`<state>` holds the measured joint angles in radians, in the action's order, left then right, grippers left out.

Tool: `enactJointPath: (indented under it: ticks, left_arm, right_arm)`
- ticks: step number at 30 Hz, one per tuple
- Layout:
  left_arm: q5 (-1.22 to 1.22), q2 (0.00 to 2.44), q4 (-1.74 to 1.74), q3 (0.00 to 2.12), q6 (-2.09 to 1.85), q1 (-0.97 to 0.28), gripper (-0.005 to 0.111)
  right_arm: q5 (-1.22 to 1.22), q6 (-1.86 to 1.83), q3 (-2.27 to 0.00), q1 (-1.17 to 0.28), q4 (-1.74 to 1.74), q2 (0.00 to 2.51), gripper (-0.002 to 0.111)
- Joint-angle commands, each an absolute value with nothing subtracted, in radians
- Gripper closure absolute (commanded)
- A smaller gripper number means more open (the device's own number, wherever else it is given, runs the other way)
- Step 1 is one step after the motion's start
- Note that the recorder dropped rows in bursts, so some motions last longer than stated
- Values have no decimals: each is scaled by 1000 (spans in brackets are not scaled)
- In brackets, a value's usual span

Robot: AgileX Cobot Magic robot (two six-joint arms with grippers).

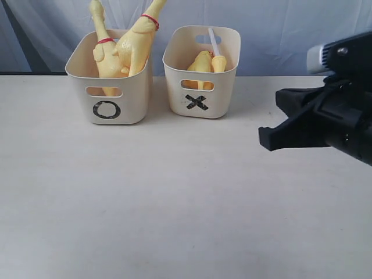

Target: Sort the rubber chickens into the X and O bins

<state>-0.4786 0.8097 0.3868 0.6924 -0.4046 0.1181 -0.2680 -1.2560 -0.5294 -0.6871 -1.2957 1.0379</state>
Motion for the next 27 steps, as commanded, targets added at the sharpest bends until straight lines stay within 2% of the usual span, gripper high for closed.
enactJointPath:
  ticks: [1,9,22,24,27]
  left_arm:
    - [-428,663,402,578,-403,119,107]
    - [-453,516,435,516,-401,119,107]
    - [-474,515,429,516,-402,119,107]
    - [-474,515,429,516,-402,119,107]
    - [-474,515,429,516,-402,119,107]
  right_arm:
    - [-207,-1263,-525,-688,-1253,912,109]
    - [-171,-1256,-525,-688,-1283,704,109]
    - [-170,-1256,-525,-688,-1283,688,109]
    - [-126,-1256,-525,-636,-1283,645,109]
    - [-77,-1256,-525,-482,-1283,543,109]
